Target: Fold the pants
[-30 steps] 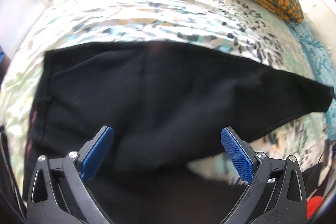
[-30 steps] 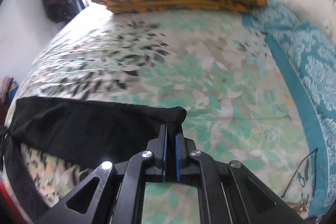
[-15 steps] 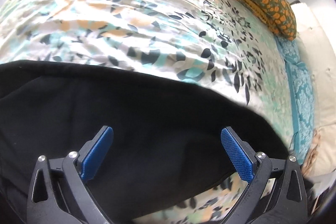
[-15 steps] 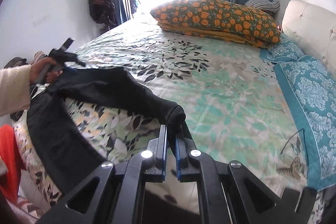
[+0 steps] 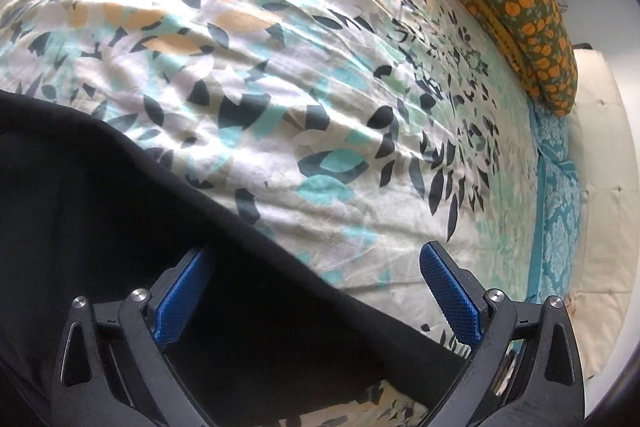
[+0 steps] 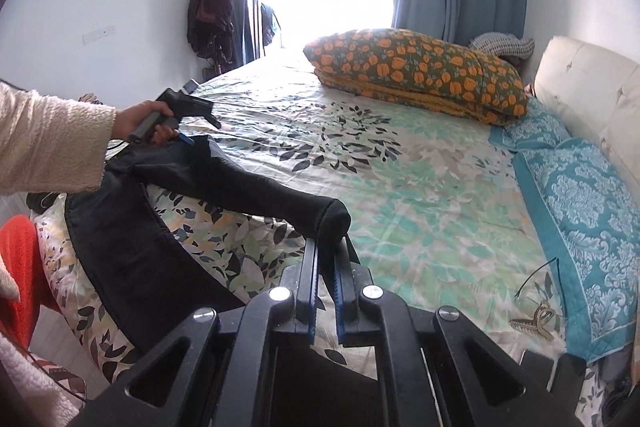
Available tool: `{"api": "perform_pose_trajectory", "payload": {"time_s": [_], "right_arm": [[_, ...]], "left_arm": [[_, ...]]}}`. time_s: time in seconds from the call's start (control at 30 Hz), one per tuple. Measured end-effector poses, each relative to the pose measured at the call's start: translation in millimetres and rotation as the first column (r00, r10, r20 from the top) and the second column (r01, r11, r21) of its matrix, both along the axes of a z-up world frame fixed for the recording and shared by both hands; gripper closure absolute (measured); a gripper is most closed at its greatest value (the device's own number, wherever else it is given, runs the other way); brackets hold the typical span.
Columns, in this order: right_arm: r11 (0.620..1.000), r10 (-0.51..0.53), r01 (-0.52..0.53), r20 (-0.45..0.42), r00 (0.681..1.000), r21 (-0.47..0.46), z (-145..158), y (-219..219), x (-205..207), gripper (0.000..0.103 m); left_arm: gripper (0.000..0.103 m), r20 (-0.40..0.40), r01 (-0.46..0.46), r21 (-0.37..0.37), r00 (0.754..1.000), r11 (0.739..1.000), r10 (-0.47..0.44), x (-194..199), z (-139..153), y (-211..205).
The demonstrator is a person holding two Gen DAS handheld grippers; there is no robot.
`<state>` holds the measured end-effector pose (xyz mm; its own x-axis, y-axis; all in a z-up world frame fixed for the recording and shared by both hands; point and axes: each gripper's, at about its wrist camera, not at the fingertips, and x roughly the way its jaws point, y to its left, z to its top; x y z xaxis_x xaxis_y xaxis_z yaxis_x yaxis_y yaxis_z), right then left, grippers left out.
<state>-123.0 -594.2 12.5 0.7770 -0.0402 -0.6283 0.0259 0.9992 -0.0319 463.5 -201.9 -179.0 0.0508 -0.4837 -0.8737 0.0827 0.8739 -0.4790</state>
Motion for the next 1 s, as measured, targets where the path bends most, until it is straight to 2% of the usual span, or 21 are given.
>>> {"api": "perform_pose_trajectory", "payload": {"time_s": [0.03,0.07,0.1,0.13,0.17,0.27,0.37,0.53,0.63,0.77,0.87,1.0], "right_arm": [[1.0,0.003,-0.003,0.006,1.0,-0.002,1,2,-3,0.096],[1.0,0.003,-0.003,0.011,1.0,-0.004,3,4,-6,0.096],[1.0,0.002,-0.002,0.016,1.0,-0.004,4,5,-10,0.096],[1.0,0.001,-0.001,0.024,1.0,-0.002,5,5,-13,0.096],[1.0,0.002,-0.002,0.03,1.0,0.002,6,6,-16,0.096],[1.0,-0.009,0.009,0.035,0.999,-0.003,7,7,-18,0.096],[0.999,-0.037,0.036,0.04,0.999,0.003,7,2,-19,0.096],[0.993,-0.118,0.116,0.053,0.992,0.03,10,-20,-19,0.096],[0.986,-0.163,0.16,0.056,0.985,0.055,11,-37,-18,0.096],[0.991,-0.132,0.132,0.026,0.991,-0.004,1,-38,-20,0.096],[0.995,-0.066,0.065,-0.009,0.998,-0.072,-14,-28,-25,0.096],[0.982,0.022,-0.045,-0.125,0.992,-0.182,-51,-9,-34,0.096]], "left_arm": [[0.01,0.0,0.021,0.003,1.0,1.0,-0.021,-2,0,-5],[0.039,-0.001,0.044,0.018,0.999,0.999,-0.044,-5,-1,-9],[0.055,-0.007,0.064,0.052,0.998,0.997,-0.064,-7,-3,-12],[0.083,-0.015,0.081,0.083,0.997,0.993,-0.08,-9,-6,-12],[0.094,-0.029,0.085,0.081,0.996,0.993,-0.083,-11,-11,-10],[0.099,-0.042,0.034,0.005,0.999,0.999,-0.034,-20,-14,12],[0.1,0.002,0.032,-0.025,0.999,0.999,-0.032,-36,-1,26],[0.1,0.059,-0.031,-0.14,0.997,0.99,0.04,-81,43,69],[0.1,0.114,-0.051,-0.184,0.991,0.982,0.072,-115,74,103],[0.1,0.18,-0.071,-0.192,0.978,0.979,0.106,-173,95,147],[0.1,0.197,-0.083,-0.16,0.974,0.984,0.114,-226,83,178],[0.1,0.153,-0.093,-0.097,0.982,0.991,0.108,-276,32,198]]}}
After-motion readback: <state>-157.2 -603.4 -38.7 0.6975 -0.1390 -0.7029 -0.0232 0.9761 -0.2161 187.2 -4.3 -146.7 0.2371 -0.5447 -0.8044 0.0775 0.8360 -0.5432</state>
